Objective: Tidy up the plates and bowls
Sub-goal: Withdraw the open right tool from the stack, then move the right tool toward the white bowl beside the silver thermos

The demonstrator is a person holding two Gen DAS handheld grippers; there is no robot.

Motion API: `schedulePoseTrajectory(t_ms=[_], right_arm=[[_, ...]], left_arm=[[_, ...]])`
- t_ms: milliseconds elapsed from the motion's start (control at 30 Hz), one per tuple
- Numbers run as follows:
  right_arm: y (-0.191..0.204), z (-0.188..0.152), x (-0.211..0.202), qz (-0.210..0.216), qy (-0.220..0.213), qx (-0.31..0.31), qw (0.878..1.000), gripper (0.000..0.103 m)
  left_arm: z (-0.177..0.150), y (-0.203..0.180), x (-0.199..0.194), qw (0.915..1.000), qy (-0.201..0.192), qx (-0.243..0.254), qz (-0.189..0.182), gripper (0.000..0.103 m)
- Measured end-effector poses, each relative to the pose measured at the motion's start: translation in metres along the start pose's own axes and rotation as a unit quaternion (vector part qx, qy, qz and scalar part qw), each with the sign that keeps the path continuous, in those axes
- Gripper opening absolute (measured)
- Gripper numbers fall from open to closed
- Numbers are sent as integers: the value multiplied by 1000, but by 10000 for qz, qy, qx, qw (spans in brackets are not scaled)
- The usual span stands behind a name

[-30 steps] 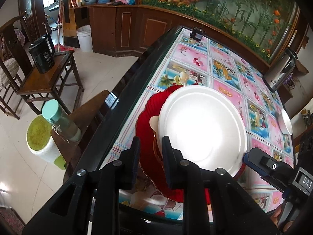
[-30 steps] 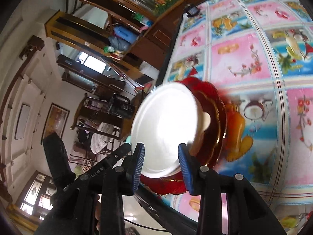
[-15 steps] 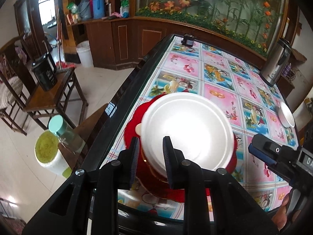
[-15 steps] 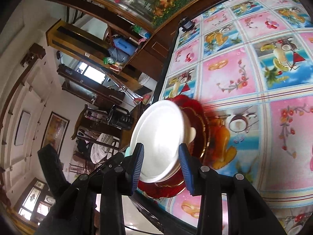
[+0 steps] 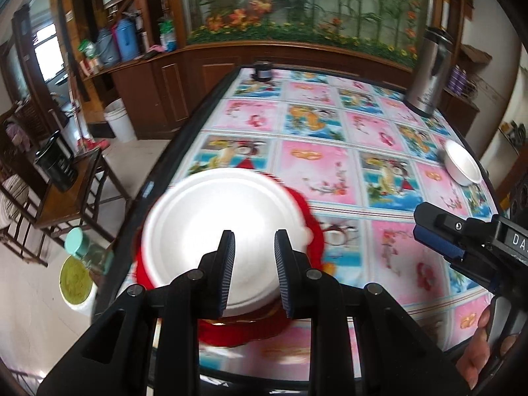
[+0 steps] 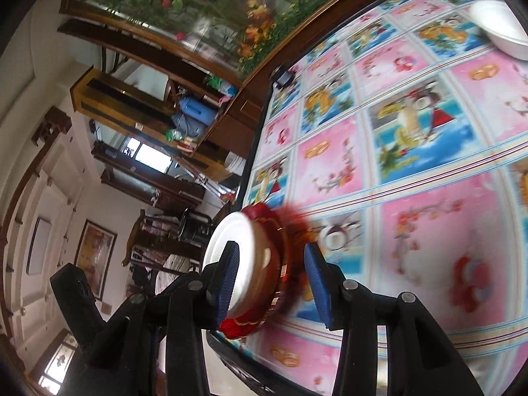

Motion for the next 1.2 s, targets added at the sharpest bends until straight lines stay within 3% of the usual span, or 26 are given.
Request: schedulePoseTrajectory(t_ms=[467, 700, 800, 900, 1200], right_arm=[[-110, 35, -56, -339, -443, 877, 9946, 46], [-172, 47, -83, -711, -672, 1267, 9871, 47], [-196, 52, -94, -910, -788, 1435, 9823, 48], [-221, 61, -104, -1136, -962, 1628, 9754, 48], [-265, 113, -122, -1687, -1485, 1963, 9544, 52]], left_arm=[[6, -121, 61, 9919, 738, 820, -622, 22], [-14, -180, 119, 9705, 1788, 915, -1336, 22], [-26, -203, 134, 9607, 2113, 1041, -1468, 23], [-23, -220, 136, 9606, 2037, 1215, -1452, 46], [-15, -238, 136, 9613, 1967, 1272, -1447, 46]])
Point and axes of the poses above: each gripper's, at about its wrist camera, not at the fingertips, and x roughly the way its jaws point, y to its left, z to its top, the point moved 1 cm from there along x, roughly the way its jaws point, and after that the axes turned 11 degrees about -z, right-handed, at the moved point
